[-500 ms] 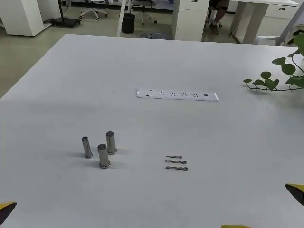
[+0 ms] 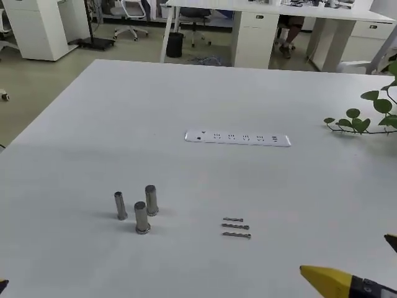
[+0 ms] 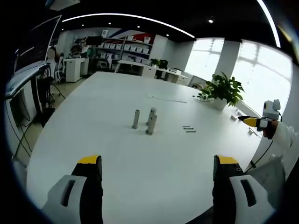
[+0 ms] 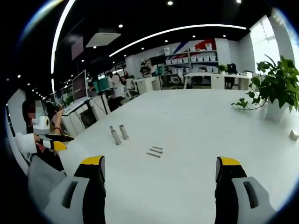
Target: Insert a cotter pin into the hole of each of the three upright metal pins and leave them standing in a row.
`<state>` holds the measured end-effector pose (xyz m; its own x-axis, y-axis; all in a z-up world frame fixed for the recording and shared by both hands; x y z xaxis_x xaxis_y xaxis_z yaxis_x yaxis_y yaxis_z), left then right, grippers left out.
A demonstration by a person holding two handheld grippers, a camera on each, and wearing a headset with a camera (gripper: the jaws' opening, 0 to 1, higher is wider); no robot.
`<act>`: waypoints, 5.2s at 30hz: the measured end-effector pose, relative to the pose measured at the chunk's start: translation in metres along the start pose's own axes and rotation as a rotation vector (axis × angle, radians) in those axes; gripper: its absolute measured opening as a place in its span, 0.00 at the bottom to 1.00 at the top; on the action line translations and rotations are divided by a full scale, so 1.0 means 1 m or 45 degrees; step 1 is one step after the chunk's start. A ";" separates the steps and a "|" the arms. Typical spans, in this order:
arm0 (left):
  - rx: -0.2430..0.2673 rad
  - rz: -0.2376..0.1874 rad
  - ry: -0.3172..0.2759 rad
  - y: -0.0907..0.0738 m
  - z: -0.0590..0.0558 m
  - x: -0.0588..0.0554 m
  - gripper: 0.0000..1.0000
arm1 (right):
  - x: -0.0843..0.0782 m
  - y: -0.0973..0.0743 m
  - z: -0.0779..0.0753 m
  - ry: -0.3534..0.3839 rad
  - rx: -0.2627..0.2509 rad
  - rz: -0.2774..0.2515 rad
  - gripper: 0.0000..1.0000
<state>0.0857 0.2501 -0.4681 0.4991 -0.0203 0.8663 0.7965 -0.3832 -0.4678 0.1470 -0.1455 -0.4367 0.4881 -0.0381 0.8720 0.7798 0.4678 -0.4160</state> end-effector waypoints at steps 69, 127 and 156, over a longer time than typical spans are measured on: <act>-0.036 0.077 0.029 0.005 -0.002 0.000 0.99 | -0.019 -0.004 -0.001 -0.017 -0.067 0.106 0.95; -0.095 0.109 0.050 0.014 -0.011 0.003 0.99 | -0.034 0.000 0.000 -0.001 -0.036 0.205 0.98; -0.098 0.092 0.061 0.020 -0.012 0.007 0.99 | -0.038 0.000 0.003 -0.013 -0.020 0.246 0.98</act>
<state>0.1015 0.2310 -0.4693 0.5358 -0.0935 0.8391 0.7297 -0.4487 -0.5160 0.1276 -0.1418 -0.4689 0.6252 0.0598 0.7782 0.6782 0.4517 -0.5796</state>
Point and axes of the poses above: the centre of the closed fingertips' face, and the gripper's own axes: y roughly forward along the fingers, z roughly to its left, x roughly out of its top, the point moved 8 cm from there along -y, roughly backward along the fingers, and after that the axes turned 7 degrees about y, right-handed, at the moved point
